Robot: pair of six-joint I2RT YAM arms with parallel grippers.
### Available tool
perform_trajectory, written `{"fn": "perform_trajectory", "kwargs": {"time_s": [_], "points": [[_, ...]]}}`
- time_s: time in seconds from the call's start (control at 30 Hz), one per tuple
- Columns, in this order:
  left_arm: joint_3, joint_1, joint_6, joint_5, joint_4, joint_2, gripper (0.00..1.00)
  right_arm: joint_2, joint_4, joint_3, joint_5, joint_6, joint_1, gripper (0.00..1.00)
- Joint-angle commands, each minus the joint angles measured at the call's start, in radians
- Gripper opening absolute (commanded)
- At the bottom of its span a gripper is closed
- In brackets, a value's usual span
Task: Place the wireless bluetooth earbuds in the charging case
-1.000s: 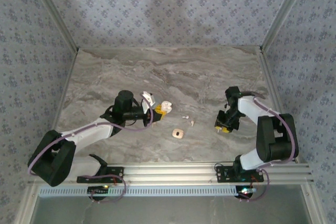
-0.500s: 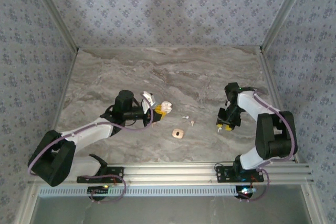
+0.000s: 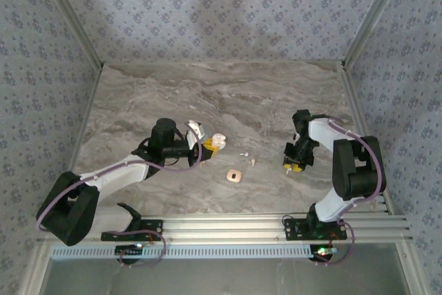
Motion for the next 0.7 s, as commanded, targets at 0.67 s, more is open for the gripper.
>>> {"fn": "perform_trajectory", "kwargs": {"time_s": [0.67], "points": [[0.037, -0.056, 0.028, -0.066, 0.140, 0.097, 0.12, -0.177, 0.154, -0.064, 0.015, 0.029, 0.041, 0.24]]}}
